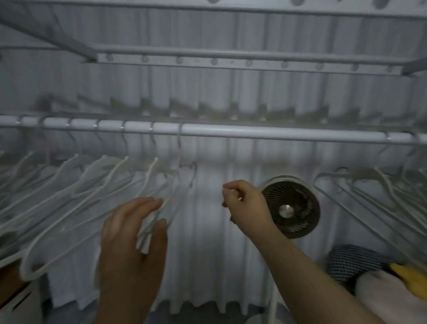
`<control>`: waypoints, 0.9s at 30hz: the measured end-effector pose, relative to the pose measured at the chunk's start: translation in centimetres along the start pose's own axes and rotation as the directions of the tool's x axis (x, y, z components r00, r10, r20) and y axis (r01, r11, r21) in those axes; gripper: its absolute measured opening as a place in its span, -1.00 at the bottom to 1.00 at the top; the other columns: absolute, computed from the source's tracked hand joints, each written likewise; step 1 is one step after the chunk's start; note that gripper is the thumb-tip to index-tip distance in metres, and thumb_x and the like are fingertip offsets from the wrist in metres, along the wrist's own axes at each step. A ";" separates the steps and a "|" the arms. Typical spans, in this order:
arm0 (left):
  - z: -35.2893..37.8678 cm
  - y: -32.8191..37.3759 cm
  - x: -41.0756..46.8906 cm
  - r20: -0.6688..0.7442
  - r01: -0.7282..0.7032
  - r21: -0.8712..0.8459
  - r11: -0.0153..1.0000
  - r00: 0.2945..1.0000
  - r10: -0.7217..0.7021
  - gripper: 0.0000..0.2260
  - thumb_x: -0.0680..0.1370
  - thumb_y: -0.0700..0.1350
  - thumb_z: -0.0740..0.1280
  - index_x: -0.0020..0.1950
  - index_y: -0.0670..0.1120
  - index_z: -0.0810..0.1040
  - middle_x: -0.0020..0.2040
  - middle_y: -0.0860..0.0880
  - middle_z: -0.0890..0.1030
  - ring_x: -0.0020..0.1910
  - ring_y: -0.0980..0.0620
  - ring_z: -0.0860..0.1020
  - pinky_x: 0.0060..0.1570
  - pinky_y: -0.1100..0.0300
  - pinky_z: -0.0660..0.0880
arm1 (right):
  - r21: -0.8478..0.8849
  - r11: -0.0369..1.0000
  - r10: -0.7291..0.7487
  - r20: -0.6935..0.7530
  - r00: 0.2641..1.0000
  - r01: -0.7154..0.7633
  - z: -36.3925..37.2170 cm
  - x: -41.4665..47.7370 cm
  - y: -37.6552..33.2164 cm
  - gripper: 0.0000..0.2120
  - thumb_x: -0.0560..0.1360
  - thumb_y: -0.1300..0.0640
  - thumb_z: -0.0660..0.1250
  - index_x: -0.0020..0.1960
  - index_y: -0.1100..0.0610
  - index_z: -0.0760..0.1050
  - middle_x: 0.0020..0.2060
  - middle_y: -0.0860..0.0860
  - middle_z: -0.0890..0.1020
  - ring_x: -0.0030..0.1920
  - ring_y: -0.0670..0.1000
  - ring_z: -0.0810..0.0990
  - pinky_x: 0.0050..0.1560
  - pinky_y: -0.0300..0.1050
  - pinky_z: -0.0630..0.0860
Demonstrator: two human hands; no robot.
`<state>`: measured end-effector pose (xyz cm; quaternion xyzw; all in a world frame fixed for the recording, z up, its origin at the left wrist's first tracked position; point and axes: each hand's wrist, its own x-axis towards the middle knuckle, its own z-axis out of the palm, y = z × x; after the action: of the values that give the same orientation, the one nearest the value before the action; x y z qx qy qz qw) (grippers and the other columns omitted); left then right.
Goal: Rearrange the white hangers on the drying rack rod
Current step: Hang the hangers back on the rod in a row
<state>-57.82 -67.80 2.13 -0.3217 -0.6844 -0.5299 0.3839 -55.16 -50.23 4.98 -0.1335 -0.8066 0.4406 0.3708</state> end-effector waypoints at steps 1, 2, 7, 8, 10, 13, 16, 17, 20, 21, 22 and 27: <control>0.7 0.7 -0.1 -0.004 0.031 -0.045 0.999 1.000 -0.031 -0.73 0.43 -0.03 0.20 0.01 -0.13 0.55 -0.05 -0.04 0.50 -0.02 0.06 0.45 0.05 0.37 0.31 | -0.026 0.999 -0.022 -0.020 1.000 0.022 -1.6 -0.4 0.1 -0.86 0.49 0.17 0.23 -0.02 0.13 0.54 -0.25 0.05 0.59 -0.20 0.00 0.59 -0.11 -0.05 0.53; 1.6 1.2 -0.3 0.001 0.086 -0.100 0.991 0.996 -0.086 -0.75 0.42 -0.02 0.21 0.01 -0.08 0.54 -0.06 -0.04 0.51 -0.04 0.06 0.47 0.01 0.41 0.31 | -0.042 0.998 -0.048 -0.029 0.998 0.047 -3.4 -0.8 0.3 -0.88 0.49 0.17 0.23 -0.06 0.09 0.55 -0.26 0.01 0.58 -0.14 0.04 0.59 -0.07 -0.01 0.52; 7.3 4.7 -3.4 0.129 0.308 -0.236 0.922 0.950 -0.285 -0.77 0.38 0.12 0.23 -0.07 0.05 0.50 -0.09 0.01 0.55 -0.18 0.45 0.49 -0.12 0.53 0.38 | -0.126 0.976 -0.197 -0.145 0.969 0.180 -13.5 -1.0 1.6 -0.79 0.47 0.23 0.26 -0.22 -0.07 0.45 -0.40 -0.20 0.47 -0.37 -0.32 0.49 -0.32 -0.53 0.36; 8.5 5.6 -4.3 0.171 0.338 -0.219 0.915 0.937 -0.305 -0.92 0.42 0.02 0.32 -0.11 0.10 0.50 -0.13 0.05 0.56 -0.20 0.52 0.47 -0.19 0.58 0.36 | -0.143 0.975 -0.196 -0.175 0.965 0.172 -15.4 -0.9 2.1 -0.82 0.47 0.24 0.27 -0.17 -0.04 0.47 -0.37 -0.21 0.48 -0.35 -0.31 0.49 -0.31 -0.58 0.34; 11.0 7.3 -6.5 0.224 0.381 -0.215 0.899 0.915 -0.335 -0.75 0.48 -0.21 0.33 -0.19 0.18 0.47 -0.21 0.14 0.56 -0.26 0.59 0.44 -0.29 0.67 0.33 | -0.171 0.975 -0.177 -0.225 0.958 0.140 -19.0 -0.7 3.3 -0.86 0.48 0.24 0.27 -0.09 0.02 0.50 -0.32 -0.19 0.49 -0.31 -0.26 0.48 -0.29 -0.60 0.34; 14.7 10.5 -9.0 0.378 0.465 -0.257 0.848 0.855 -0.354 -0.72 0.49 -0.27 0.28 -0.20 0.14 0.48 -0.23 0.16 0.56 -0.29 0.56 0.47 -0.28 0.71 0.30 | -0.209 0.973 -0.157 -0.288 0.945 0.098 -23.7 -0.9 5.3 -0.85 0.48 0.27 0.26 -0.01 0.18 0.56 -0.21 -0.05 0.55 -0.22 -0.13 0.49 -0.24 -0.46 0.34; 18.6 14.3 -10.8 0.504 0.529 -0.309 0.790 0.796 -0.336 -0.80 0.51 -0.22 0.28 -0.13 0.11 0.49 -0.17 0.17 0.57 -0.21 0.31 0.55 -0.30 0.67 0.34 | -0.258 0.966 -0.120 -0.342 0.932 0.030 -28.2 -1.2 7.8 -0.81 0.49 0.25 0.23 0.05 0.20 0.55 -0.06 0.03 0.54 -0.03 -0.08 0.45 -0.14 -0.40 0.27; 19.7 15.7 -11.3 0.522 0.534 -0.328 0.779 0.790 -0.322 -0.80 0.51 -0.20 0.28 -0.12 0.14 0.48 -0.15 0.18 0.56 -0.17 0.30 0.53 -0.29 0.65 0.35 | -0.268 0.963 -0.110 -0.350 0.930 0.013 -29.4 -1.3 8.6 -0.80 0.49 0.24 0.22 0.08 0.19 0.54 0.00 0.05 0.54 0.01 -0.07 0.44 -0.09 -0.39 0.27; 22.8 19.8 -11.8 0.560 0.552 -0.382 0.742 0.776 -0.290 -0.78 0.47 -0.12 0.31 -0.08 0.22 0.41 -0.08 0.21 0.53 -0.15 0.40 0.50 -0.26 0.60 0.37 | -0.252 0.967 -0.053 -0.350 0.935 -0.040 -32.4 -1.5 10.3 -0.76 0.51 0.20 0.22 0.14 0.20 0.52 0.13 0.14 0.55 0.02 0.01 0.48 0.00 -0.25 0.34; 23.7 20.9 -11.9 0.570 0.535 -0.370 0.759 0.776 -0.269 -0.77 0.45 -0.08 0.34 -0.02 0.23 0.40 -0.03 0.21 0.51 -0.08 0.39 0.49 -0.18 0.57 0.36 | -0.259 0.964 -0.025 -0.332 0.943 -0.066 -33.0 -1.5 10.7 -0.74 0.51 0.19 0.22 0.17 0.20 0.51 0.15 0.16 0.55 0.06 0.05 0.51 0.02 -0.22 0.36; 24.5 21.8 -11.9 0.576 0.507 -0.348 0.789 0.779 -0.247 -0.69 0.42 -0.03 0.36 0.09 0.23 0.38 0.07 0.20 0.46 0.03 0.35 0.45 -0.03 0.47 0.36 | -0.279 0.956 0.005 -0.299 0.954 -0.092 -33.4 -1.5 11.2 -0.72 0.52 0.19 0.22 0.21 0.21 0.48 0.17 0.15 0.55 0.12 0.07 0.51 0.04 -0.22 0.36; 28.0 24.3 -12.2 0.533 0.292 -0.219 0.931 0.835 -0.136 -0.27 0.42 -0.02 0.38 0.47 0.01 0.04 0.49 0.07 0.07 0.46 0.12 0.06 0.39 0.25 0.04 | -0.328 0.933 0.100 -0.168 0.981 -0.152 -33.9 -1.1 13.2 -0.57 0.52 0.23 0.19 0.38 0.20 0.27 0.32 0.12 0.42 0.28 0.08 0.42 0.15 -0.23 0.33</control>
<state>-36.33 -35.33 -0.86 -0.4236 -0.7075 -0.5606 0.0754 -31.60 -22.53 5.21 -0.2793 -0.8302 0.3069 0.3722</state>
